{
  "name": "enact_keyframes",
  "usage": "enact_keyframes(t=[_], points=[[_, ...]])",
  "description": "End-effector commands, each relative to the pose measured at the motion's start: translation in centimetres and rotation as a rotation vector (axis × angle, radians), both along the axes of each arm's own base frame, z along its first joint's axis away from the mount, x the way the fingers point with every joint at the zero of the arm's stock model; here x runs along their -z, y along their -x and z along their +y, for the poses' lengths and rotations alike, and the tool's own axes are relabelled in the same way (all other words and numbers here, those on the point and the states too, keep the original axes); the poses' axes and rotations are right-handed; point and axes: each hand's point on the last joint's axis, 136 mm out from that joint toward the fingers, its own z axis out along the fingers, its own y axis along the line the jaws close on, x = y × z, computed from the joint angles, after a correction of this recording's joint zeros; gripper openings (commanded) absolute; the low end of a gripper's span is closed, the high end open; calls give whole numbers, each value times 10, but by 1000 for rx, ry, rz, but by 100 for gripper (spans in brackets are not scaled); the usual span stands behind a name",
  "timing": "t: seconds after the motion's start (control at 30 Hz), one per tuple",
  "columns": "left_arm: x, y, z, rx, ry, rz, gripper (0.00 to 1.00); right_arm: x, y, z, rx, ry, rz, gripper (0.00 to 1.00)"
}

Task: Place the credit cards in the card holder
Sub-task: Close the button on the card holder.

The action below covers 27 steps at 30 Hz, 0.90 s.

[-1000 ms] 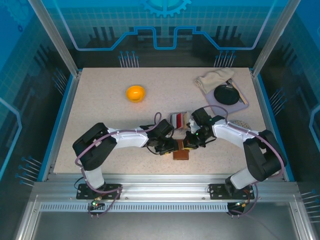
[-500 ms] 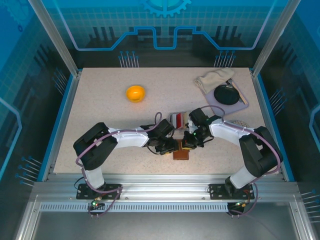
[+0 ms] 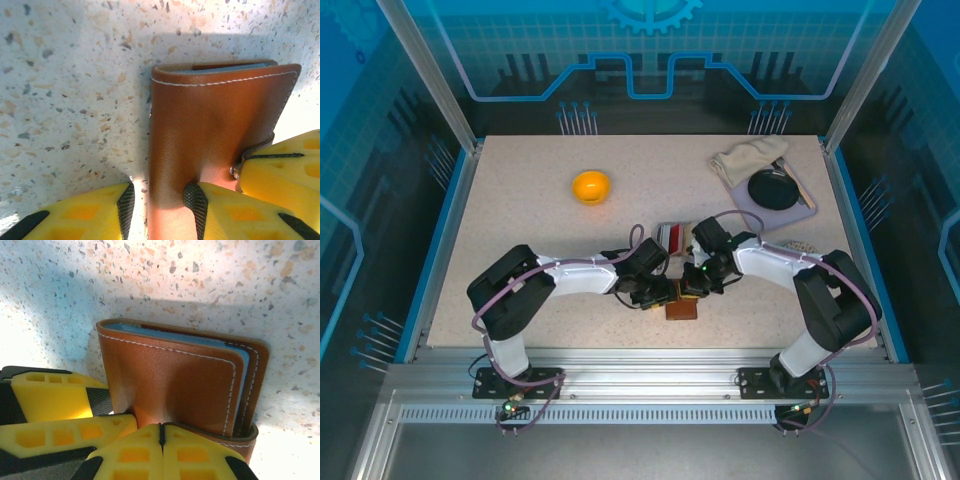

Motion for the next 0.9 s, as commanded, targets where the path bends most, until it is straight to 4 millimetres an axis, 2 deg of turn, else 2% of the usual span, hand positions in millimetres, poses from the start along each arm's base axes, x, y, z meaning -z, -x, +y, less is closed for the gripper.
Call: enact_keyframes(t=[0.0,0.17,0.27,0.3,0.4,0.47,0.53,0.57,0.6,0.7,0.73,0.77,0.83,0.87], points=[[16,4,-7,43,2,0,39,37,30,-19,-28,164,56,0],[17,5,-3,30,-8,-1,39,55,49,-42,-44,305,50,0],[12,3,-3,23,11,-25,40,45,40,-42,-42,298,1,0],[9,2,-3,21,18,-39,40,35,34,-38,-38,277,-27,1],[-7,-4,2,-6,33,-107,43,-9,14,-24,-39,185,-160,19],[-23,-11,9,-30,33,-178,47,-48,-1,-19,-30,127,-283,41],[-40,-18,20,-55,9,-252,52,-80,-14,-28,-11,131,-402,58],[-49,-23,30,-74,-25,-302,54,-94,-20,-40,15,163,-468,67],[-55,-28,40,-89,-59,-345,57,-101,-27,-54,39,220,-521,72],[-77,-44,83,-138,-219,-506,71,-126,-57,-114,171,472,-726,86],[-86,-50,101,-166,-282,-562,75,-130,-68,-131,190,553,-785,89],[-95,-58,121,-191,-348,-620,90,-135,-77,-147,186,644,-842,95],[-113,-73,162,-256,-479,-715,99,-146,-95,-173,185,821,-946,98],[-121,-80,183,-280,-547,-756,99,-148,-103,-187,192,890,-982,100]])
